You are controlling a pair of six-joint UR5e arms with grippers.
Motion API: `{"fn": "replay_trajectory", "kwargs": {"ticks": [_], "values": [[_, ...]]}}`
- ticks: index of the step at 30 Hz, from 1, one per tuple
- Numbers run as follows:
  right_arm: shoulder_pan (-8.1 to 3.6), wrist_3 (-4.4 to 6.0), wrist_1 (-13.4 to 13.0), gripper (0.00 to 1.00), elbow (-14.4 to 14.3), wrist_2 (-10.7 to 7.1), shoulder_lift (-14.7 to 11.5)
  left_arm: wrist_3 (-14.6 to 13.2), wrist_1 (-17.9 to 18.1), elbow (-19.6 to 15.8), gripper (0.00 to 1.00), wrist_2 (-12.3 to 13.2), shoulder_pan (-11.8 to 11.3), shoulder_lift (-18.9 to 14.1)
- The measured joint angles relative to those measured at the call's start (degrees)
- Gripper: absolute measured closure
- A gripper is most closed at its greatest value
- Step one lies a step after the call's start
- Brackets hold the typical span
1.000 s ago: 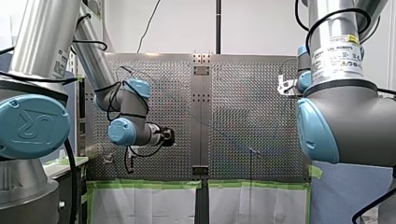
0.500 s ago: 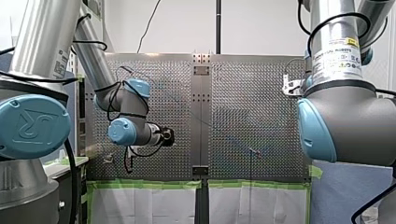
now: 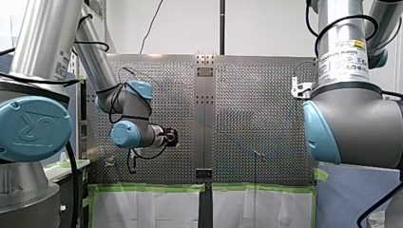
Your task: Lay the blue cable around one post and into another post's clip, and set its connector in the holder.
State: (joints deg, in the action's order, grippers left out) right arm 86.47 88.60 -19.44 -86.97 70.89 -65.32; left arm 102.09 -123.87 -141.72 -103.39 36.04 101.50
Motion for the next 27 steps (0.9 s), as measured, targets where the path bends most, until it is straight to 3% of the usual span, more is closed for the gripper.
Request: {"fn": "replay_trajectory", "kwargs": {"ticks": [9, 15, 27], "values": [[-0.36, 0.3, -0.5, 1.0, 0.0, -3.98, 0.6, -0.1, 1.0, 0.0, 0.0, -3.1, -0.1, 0.0], [-0.84, 0.36, -0.5, 1.0, 0.0, -6.62, 0.8, -0.1, 1.0, 0.0, 0.0, -3.2, -0.2, 0.0], [-1.84, 1.56, -1.3, 1.0, 0.9, -12.34, 2.3, -0.1, 0.9, 0.1, 0.0, -3.2, -0.2, 0.0]]}}
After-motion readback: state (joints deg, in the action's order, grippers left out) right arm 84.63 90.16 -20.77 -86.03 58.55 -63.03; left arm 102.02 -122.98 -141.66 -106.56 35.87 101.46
